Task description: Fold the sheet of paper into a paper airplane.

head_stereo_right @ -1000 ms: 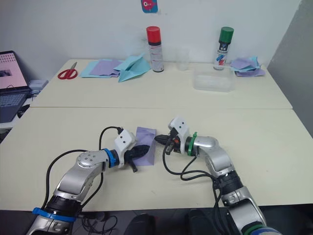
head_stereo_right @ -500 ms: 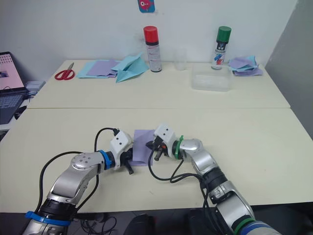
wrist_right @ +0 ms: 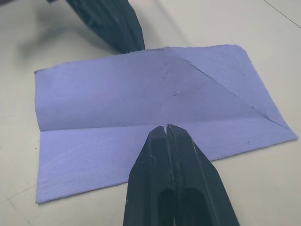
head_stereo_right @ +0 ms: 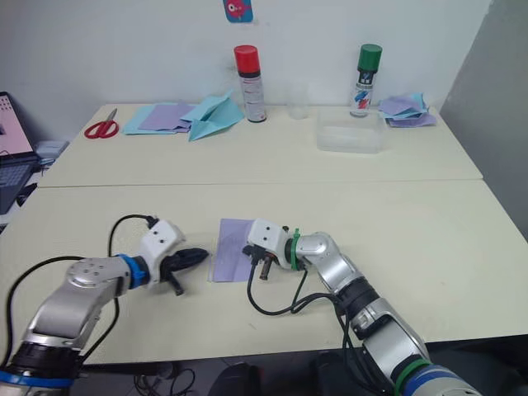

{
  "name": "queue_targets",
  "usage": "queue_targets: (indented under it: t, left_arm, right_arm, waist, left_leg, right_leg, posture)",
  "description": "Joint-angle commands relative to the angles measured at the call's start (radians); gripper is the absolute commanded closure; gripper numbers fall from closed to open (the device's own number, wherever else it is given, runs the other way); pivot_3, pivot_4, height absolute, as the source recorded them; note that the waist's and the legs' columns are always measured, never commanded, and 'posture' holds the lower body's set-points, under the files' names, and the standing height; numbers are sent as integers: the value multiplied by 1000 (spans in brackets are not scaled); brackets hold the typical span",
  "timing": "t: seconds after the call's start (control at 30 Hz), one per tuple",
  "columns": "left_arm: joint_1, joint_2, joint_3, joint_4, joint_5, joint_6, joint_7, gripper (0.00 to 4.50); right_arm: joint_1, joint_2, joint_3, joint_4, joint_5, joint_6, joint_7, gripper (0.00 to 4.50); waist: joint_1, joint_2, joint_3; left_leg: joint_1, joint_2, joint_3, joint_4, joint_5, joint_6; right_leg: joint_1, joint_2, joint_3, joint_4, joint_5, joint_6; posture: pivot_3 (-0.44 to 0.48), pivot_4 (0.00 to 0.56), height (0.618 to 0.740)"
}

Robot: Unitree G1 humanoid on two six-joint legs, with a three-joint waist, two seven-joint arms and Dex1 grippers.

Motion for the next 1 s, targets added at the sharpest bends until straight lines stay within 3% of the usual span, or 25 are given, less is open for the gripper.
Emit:
queue_targets:
  t: [0.03, 0.23, 0.4, 0.6, 0.73, 1.0]
  left_arm:
    - [10, -12, 38, -170, -81, 18, -18, 4500]
    - [15, -72, -76, -251, -56, 57, 22, 4500]
    - [70, -42, -224, -146, 103, -13, 44, 4500]
    - [102, -34, -260, -104, 133, -44, 39, 4500]
    - [94, -35, -264, -73, 142, -61, 29, 4500]
    - [85, -31, -245, -55, 137, -67, 17, 4500]
  right_arm:
    - [20, 1, 32, 36, -25, 29, 26, 4477]
    - [25, -15, 18, -7, -1, 50, 64, 4477]
    - [27, -22, -35, -82, 53, 75, 90, 4477]
    - [62, -61, -72, -135, 139, 25, 197, 4477]
    - [46, -80, -54, -62, 102, 63, 172, 4477]
    - [-46, 15, -137, 175, 111, 77, 15, 4477]
  waist:
    - [2, -1, 0]
    - [2, -1, 0]
    - [3, 0, 0]
    - [9, 0, 0]
    - [8, 0, 0]
    - [5, 1, -2]
  left_leg:
    - [0, 1, 0, 0, 0, 0]
    - [0, -1, 2, 0, 0, 0]
    - [0, -2, 1, -1, 0, 0]
    - [0, -1, 0, -1, 0, 0]
    - [0, -1, 0, -1, 0, 0]
    - [4, -2, -1, -2, 0, 0]
  right_leg:
    - [0, -1, 0, 0, 0, 0]
    - [0, -3, 1, 0, 0, 0]
    - [0, -1, 1, 0, 0, 0]
    - [0, -2, 0, -1, -1, -1]
    - [0, -3, 0, -1, -1, -1]
    - [2, -1, 1, 0, 1, -3]
  posture:
    - [0, 150, 740]
    - [0, 150, 740]
    - [0, 150, 740]
    - [0, 150, 740]
    - [0, 150, 740]
    - [0, 150, 740]
